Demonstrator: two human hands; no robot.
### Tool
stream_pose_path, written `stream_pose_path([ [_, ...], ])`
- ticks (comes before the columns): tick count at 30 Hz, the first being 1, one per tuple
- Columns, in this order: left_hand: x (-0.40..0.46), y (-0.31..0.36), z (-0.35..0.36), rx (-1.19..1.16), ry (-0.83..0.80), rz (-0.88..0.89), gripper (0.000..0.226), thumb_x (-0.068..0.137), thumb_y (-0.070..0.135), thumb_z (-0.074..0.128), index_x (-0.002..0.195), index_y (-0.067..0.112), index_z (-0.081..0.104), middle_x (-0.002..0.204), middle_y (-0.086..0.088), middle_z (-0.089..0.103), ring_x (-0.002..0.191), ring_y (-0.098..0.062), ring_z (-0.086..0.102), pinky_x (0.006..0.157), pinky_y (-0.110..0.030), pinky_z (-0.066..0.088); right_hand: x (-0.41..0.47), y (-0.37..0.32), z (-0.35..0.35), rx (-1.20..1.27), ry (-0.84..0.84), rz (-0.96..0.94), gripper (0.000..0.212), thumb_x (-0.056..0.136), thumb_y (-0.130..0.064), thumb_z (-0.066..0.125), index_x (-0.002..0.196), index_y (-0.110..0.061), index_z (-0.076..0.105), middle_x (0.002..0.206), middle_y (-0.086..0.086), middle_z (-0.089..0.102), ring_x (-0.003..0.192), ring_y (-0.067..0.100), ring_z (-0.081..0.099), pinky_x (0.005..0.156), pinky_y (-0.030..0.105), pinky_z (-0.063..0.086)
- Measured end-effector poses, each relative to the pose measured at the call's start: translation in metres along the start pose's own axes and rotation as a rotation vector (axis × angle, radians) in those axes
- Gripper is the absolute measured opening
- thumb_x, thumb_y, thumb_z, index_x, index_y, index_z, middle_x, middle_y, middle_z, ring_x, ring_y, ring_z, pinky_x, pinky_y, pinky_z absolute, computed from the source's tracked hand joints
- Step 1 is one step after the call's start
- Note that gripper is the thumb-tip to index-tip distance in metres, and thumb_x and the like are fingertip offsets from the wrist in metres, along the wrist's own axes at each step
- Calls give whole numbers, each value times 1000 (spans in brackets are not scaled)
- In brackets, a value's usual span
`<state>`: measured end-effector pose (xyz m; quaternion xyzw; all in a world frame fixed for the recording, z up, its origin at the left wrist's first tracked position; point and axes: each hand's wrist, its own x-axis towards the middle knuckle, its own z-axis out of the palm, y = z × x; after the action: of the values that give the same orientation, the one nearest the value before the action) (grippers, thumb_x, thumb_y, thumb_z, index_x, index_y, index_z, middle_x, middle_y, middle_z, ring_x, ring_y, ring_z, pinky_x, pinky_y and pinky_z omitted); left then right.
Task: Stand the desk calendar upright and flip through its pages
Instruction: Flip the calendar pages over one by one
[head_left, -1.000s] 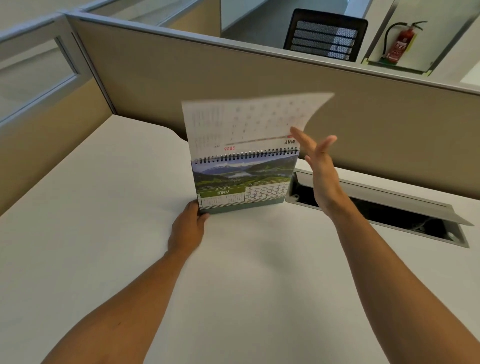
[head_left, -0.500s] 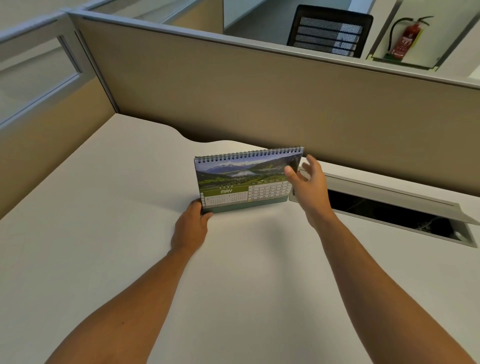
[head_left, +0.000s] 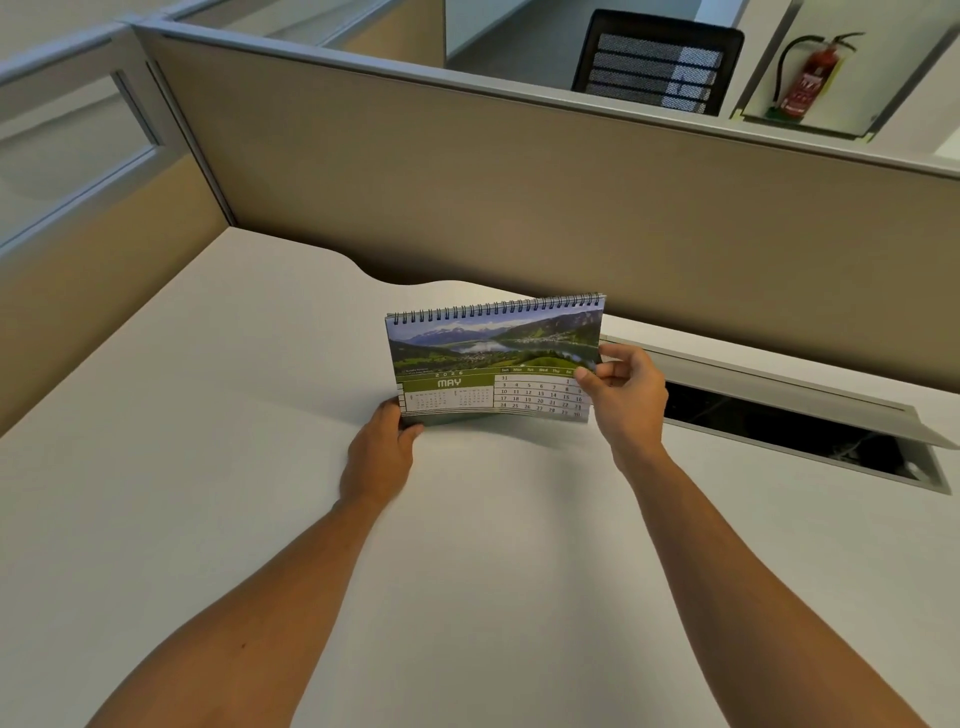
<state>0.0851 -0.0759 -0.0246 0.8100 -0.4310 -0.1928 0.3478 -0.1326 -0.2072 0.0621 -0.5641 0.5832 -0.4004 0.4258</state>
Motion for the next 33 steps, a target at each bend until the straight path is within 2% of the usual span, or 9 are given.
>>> stream_pose_path([
  [4, 0, 2, -1, -9, 3, -6, 32, 93, 21, 55, 124, 17, 49, 127, -9, 61, 113, -32, 58, 92, -41, 49, 2, 4, -4, 0, -6, 5, 17, 86, -13, 71, 98, -14, 60, 85, 0, 69, 84, 14, 68, 80, 38, 60],
  [10, -4, 1, -5, -27, 15, 8, 30, 88, 23, 59, 118, 23, 53, 117, -9, 65, 103, -34, 62, 80, -41, 50, 0, 5, -14, -3, -7, 4, 11, 91, -20, 66, 97, -10, 63, 93, 6, 73, 84, 18, 71, 74, 37, 61],
  [15, -3, 3, -6, -31, 0, -2, 31, 87, 26, 62, 116, 23, 53, 117, -8, 66, 103, -34, 63, 80, -41, 51, -6, -4, -27, 25, -70, -32, 21, 92, -28, 63, 83, -10, 67, 89, -1, 72, 79, 8, 66, 62, 19, 48],
  [20, -11, 10, -8, -47, 0, -37, 39, 85, 19, 65, 122, 12, 55, 122, -16, 63, 110, -38, 60, 92, -53, 49, -5, -22, -43, 234, -257, -59, 32, 97, -25, 54, 72, -9, 67, 74, -2, 75, 69, 15, 71, 66, 31, 55],
  [23, -12, 7, -7, -101, 51, -73, 33, 86, 10, 62, 119, 6, 57, 120, -20, 64, 109, -40, 60, 91, -50, 49, 0, -39, -44, 455, -384, -59, 42, 95, -41, 53, 88, -3, 69, 88, 11, 73, 84, 25, 69, 83, 41, 52],
  [26, -3, 3, -6, 25, 7, -10, 30, 92, 22, 55, 121, 12, 52, 120, -13, 63, 108, -35, 59, 88, -42, 47, 2, -58, -41, 543, -462, -127, 67, 81, -69, 38, 103, -15, 71, 112, 4, 72, 114, 17, 63, 102, 36, 43],
  [29, -2, 6, -5, 6, -5, -16, 29, 93, 23, 54, 120, 14, 51, 122, -9, 63, 109, -31, 59, 89, -41, 49, 3, -69, -33, 259, -478, -219, 80, 77, -73, 15, 126, -28, 59, 143, -4, 54, 136, 10, 44, 113, 32, 28],
  [31, -2, 5, -4, -9, 8, -14, 28, 93, 22, 55, 119, 14, 51, 122, -10, 64, 109, -31, 60, 88, -42, 50, 4, -72, -24, 73, -516, -234, 75, 82, -71, 17, 134, -31, 53, 144, -14, 50, 131, -2, 43, 111, 23, 28],
  [33, -2, 4, -3, -14, 6, -3, 27, 93, 22, 56, 118, 14, 51, 121, -10, 64, 108, -31, 60, 87, -42, 51, 7, -68, -15, -94, -531, -268, 61, 91, -66, 27, 137, -32, 49, 146, -22, 42, 141, 2, 33, 117, 32, 28],
])
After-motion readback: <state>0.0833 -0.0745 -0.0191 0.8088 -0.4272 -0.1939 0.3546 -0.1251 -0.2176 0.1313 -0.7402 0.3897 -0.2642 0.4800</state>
